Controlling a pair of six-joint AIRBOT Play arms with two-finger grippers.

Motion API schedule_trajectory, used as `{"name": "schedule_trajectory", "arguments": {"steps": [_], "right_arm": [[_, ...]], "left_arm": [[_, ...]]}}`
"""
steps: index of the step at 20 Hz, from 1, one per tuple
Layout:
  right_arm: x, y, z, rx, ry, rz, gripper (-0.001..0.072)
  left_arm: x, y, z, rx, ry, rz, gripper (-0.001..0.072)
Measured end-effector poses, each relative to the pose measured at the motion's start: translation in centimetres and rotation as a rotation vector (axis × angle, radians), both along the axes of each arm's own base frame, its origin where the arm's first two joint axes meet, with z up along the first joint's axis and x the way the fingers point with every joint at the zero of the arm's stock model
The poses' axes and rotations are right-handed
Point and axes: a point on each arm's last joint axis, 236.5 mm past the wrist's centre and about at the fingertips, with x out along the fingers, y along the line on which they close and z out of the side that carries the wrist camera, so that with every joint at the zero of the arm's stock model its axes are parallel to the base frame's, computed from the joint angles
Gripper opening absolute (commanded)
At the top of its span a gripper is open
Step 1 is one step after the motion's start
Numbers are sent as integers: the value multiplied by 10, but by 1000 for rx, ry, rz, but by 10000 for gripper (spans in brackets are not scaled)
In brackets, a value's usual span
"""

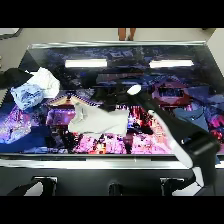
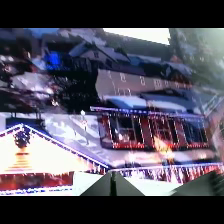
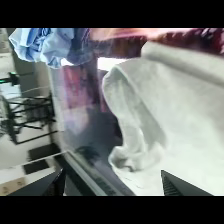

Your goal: Fold the shirts.

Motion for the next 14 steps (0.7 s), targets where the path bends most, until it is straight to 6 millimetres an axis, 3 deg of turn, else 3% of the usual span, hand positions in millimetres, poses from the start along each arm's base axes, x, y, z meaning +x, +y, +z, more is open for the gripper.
{"name": "schedule_trajectory", "arguments": {"steps": [2,5,7,9,10,11,14], "right_arm": [[3,-54,-3,-140,-8,6,665],[-23,-145,-49,-432,135,28,665],[-47,-170,-75,-508,239,40,664],[-63,-170,-96,-503,300,40,661],[-67,-164,-106,-490,318,39,624],[-68,-158,-114,-478,326,34,537],[-71,-134,-130,-409,354,27,48]], "left_arm": [[-2,1,-5,4,9,-4,41],[-3,1,-9,8,17,-11,41],[-3,1,-9,12,16,-14,41],[-3,1,-10,13,17,-16,41],[-3,0,-10,15,16,-17,41],[-4,0,-10,16,17,-18,41],[-4,0,-11,17,16,-20,41]]}}
